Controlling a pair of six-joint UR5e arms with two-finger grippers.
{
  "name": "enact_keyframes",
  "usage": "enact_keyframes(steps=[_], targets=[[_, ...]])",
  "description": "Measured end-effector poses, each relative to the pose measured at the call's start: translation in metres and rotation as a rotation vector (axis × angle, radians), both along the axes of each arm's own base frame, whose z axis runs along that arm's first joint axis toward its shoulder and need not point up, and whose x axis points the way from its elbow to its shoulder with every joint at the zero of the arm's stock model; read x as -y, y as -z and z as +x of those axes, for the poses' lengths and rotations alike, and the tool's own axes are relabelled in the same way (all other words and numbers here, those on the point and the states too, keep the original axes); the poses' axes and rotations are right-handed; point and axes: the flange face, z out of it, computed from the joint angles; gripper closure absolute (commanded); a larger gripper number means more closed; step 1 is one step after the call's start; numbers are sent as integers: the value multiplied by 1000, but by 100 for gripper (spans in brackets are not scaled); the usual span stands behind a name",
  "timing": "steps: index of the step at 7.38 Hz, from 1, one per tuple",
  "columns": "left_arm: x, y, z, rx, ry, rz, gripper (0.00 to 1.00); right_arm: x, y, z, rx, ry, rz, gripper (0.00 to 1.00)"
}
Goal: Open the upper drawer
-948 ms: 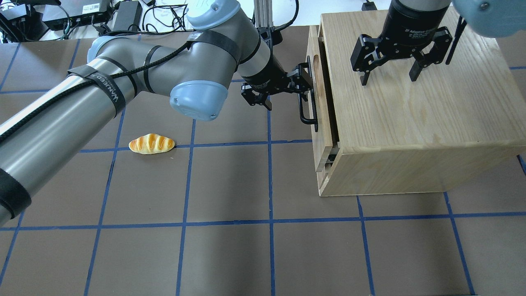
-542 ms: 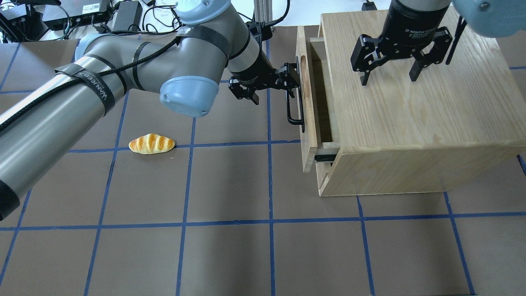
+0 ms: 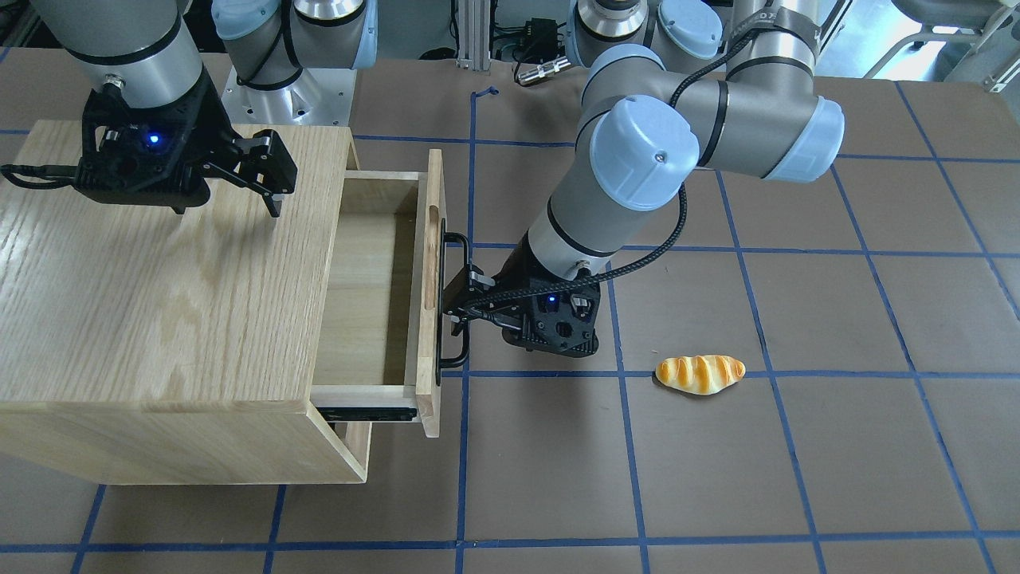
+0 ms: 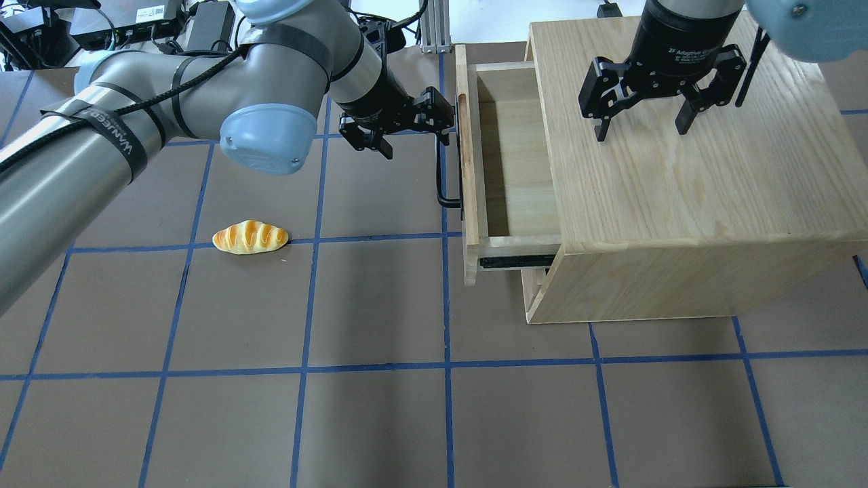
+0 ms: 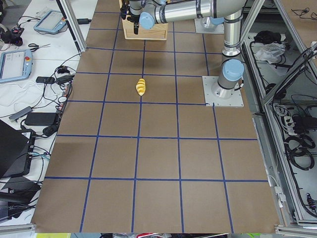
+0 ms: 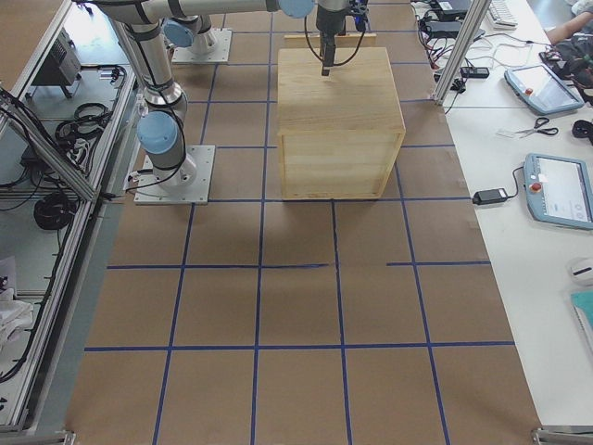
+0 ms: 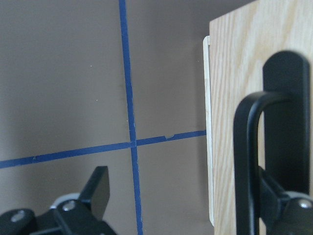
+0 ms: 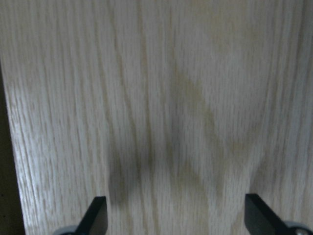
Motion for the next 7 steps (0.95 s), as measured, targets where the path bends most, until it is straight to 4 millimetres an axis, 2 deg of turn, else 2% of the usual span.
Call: enact_keyframes(steps=[2, 7], targets=[[6, -1, 26, -4, -34, 21, 0, 0, 0, 0, 0, -1, -1, 0], [11, 0, 74, 6, -56, 69, 0, 0, 0, 0, 0, -1, -1, 0]])
